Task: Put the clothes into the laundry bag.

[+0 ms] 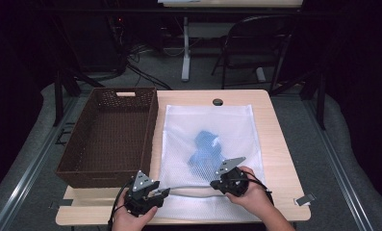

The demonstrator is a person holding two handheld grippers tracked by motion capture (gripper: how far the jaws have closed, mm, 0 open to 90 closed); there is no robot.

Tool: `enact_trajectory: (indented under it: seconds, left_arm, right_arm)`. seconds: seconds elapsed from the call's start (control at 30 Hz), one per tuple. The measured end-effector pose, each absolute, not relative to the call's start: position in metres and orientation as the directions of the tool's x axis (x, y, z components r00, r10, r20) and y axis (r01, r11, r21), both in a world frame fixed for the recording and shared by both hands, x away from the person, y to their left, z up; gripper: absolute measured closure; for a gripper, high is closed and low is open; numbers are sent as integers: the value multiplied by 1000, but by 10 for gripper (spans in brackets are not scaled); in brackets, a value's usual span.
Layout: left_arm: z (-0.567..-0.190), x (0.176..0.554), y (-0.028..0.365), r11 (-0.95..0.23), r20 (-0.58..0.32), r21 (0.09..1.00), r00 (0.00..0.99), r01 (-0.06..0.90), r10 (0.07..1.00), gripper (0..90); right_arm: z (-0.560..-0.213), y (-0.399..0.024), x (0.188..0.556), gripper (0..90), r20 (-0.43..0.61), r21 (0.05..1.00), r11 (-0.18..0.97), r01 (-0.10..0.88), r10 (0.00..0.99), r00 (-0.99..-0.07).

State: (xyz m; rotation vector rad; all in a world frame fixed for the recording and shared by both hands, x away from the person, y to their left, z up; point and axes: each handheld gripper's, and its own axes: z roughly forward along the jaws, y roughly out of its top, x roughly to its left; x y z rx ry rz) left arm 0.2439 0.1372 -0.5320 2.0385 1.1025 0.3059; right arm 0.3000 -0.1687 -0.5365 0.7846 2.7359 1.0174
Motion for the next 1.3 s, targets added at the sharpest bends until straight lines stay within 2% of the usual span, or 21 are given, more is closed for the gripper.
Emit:
enact_trajectory:
  seconds: [1.3]
  left_arm:
    - [-536, 246, 137, -308, -148, 729, 581, 611, 800, 509]
  right_arm:
    - [-559, -170, 307, 890, 109, 574, 659, 486, 527, -843]
